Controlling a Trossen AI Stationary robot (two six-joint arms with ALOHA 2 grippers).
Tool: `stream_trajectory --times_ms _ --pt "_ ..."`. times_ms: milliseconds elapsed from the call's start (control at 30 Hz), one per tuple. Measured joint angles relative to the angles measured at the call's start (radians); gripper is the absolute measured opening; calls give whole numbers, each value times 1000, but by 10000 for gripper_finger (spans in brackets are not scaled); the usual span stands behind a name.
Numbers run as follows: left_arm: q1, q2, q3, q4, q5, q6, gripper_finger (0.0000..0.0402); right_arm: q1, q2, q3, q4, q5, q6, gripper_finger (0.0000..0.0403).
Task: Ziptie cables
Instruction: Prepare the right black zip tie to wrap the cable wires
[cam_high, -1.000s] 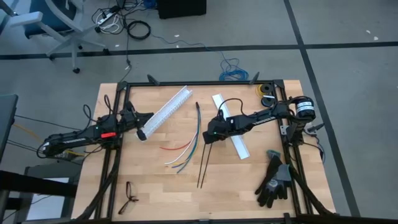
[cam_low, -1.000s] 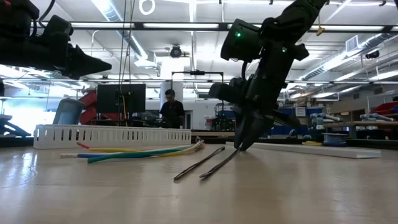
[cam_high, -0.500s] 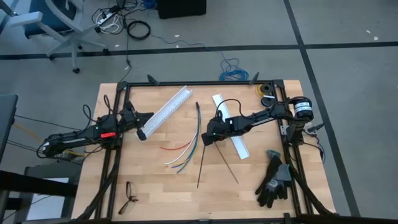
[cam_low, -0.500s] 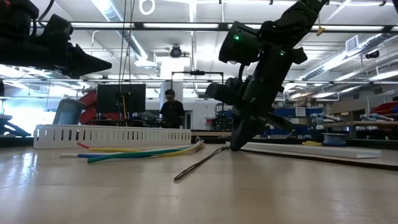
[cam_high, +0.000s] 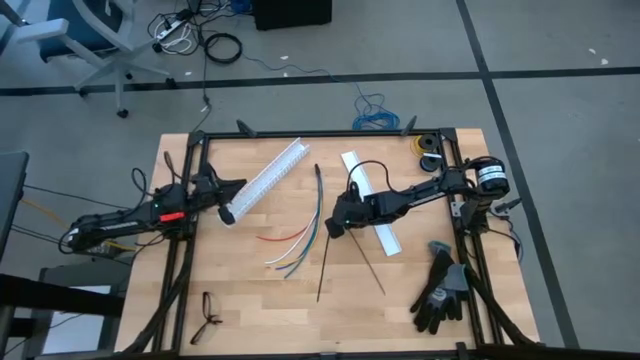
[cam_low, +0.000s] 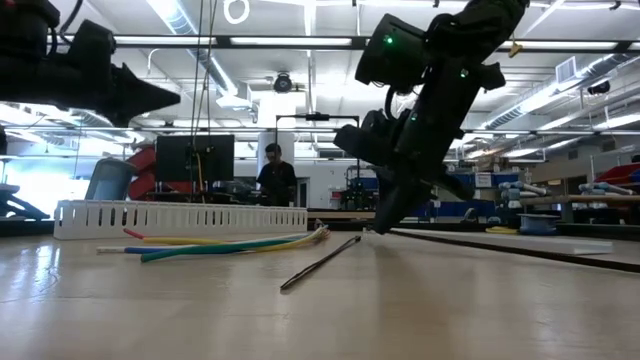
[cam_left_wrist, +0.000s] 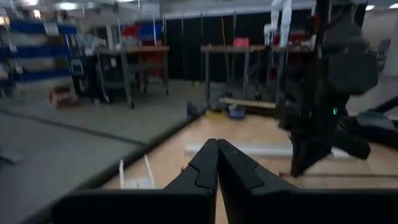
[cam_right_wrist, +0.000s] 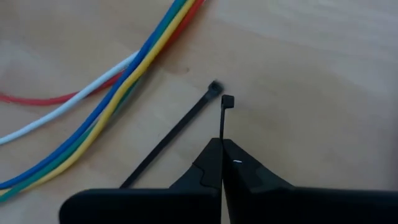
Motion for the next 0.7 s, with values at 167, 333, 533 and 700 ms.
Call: stream_trajectory --times_ms 167,333,533,700 --pt "0 65 0 -49 7 -55 39 0 0 0 2 17 -15 0" --pt "0 161 0 -15 104 -98 81 0 -15 0 8 27 -37 0" --pt "0 295 -1 56 151 -218 106 -3 -97 1 18 101 -94 0" --pt "0 428 -1 202 204 -237 107 -14 -163 2 48 123 -165 0"
